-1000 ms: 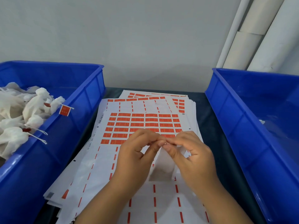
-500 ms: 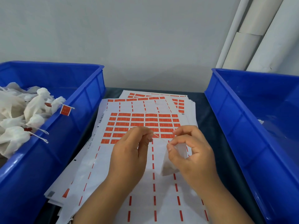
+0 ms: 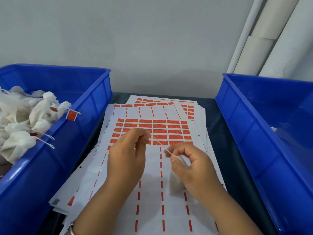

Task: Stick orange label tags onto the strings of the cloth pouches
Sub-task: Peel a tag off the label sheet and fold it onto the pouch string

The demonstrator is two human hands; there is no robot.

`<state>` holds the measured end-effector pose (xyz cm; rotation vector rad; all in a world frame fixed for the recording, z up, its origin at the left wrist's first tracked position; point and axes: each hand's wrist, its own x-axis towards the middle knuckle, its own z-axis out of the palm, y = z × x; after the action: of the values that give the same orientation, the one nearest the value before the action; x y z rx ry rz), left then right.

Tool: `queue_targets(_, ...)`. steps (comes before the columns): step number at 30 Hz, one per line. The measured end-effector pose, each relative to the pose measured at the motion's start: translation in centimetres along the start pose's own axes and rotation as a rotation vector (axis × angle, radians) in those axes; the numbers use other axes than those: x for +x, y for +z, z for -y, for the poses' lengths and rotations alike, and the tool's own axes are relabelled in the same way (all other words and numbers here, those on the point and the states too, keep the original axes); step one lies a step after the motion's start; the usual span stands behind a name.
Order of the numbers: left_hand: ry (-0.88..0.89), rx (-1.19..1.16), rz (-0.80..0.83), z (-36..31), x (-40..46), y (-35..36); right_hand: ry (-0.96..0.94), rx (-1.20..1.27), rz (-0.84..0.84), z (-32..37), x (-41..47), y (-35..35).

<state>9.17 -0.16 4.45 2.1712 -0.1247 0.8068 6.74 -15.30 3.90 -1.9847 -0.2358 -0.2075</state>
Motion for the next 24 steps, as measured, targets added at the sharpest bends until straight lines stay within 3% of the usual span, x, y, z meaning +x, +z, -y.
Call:
queue_targets(4, -0.039, -0.024, 0.018, 0.1, -0.2, 0.2, 0.094, -0.023, 0.164, -0.4, 0.0, 0.3)
queue_targets(19, 0.003, -0.093, -0.12, 0.1, 0.0, 0.1, 0.184, -0.1, 0.219, -0.8, 0.4, -0.3)
queue_targets(24, -0.246, -0.173, -0.136, 0.8, 0.5, 0.3, 0.253, -0.149, 0.209, -1.1, 0.6, -0.6)
